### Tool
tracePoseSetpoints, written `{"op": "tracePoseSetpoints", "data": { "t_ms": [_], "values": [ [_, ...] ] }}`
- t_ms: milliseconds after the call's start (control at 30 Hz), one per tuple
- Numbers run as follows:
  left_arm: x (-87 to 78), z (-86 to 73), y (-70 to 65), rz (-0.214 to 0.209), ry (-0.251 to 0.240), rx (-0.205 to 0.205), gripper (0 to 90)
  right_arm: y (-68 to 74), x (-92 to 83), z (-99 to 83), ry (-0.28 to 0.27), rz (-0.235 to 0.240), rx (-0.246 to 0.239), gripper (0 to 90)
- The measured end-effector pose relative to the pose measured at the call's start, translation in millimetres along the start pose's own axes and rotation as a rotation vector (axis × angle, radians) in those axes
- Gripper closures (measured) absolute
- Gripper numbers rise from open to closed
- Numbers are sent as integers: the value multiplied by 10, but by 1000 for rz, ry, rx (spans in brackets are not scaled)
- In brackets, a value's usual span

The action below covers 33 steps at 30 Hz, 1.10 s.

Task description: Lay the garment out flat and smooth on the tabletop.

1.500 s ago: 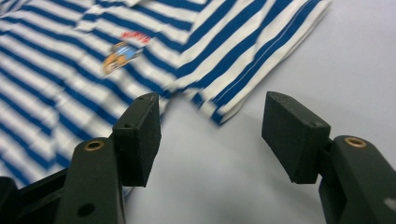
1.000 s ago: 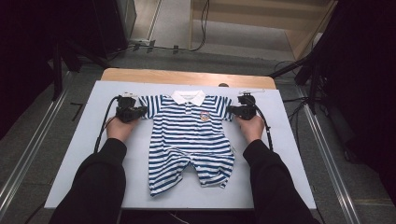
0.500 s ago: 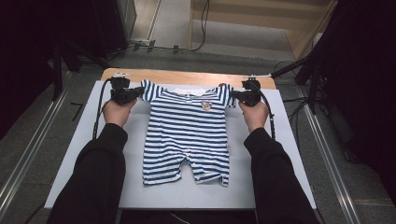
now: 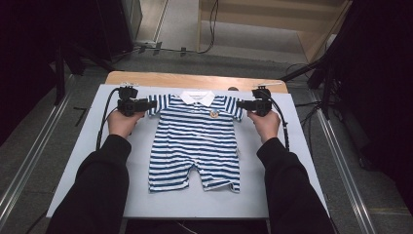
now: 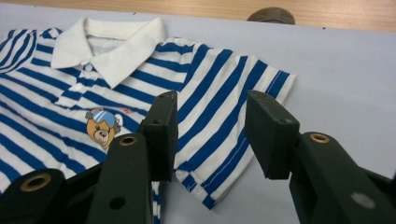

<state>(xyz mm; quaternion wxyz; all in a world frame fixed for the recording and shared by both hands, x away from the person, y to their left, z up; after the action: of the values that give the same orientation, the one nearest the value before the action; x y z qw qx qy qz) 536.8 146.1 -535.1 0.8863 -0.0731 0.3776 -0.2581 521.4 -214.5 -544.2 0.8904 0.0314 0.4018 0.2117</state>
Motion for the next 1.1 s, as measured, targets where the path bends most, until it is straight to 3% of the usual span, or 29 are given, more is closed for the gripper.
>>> {"op": "tracePoseSetpoints", "data": {
  "t_ms": [300,400,600,900,1100],
  "values": [
    [-151,-157,-123,-65,22,20,410,117,-141,-215,-7,65,-16,489],
    [-223,-228,-196,-106,14,24,397,167,-218,-289,-15,97,-19,476],
    [-327,-327,-308,-125,17,59,375,265,-355,-418,-35,134,-43,451],
    [-484,-619,-485,-144,49,131,350,437,-548,-691,-18,161,-115,410],
    [-611,-731,-607,-170,44,164,349,518,-672,-824,-15,177,-147,383]
  ]
}}
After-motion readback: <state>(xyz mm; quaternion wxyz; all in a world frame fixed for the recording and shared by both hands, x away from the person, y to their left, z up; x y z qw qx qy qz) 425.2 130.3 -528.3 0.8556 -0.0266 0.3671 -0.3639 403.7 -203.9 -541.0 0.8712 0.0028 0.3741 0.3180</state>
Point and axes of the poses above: each handheld gripper's, and its own axes: x roughly forward along the jaws, z roughly out of its top, y roughly to its left, the point moved 10 cm from there along x, roughly forward along the jaws, and after that the axes turned 6 degrees about -x, right-handed, at the moved point
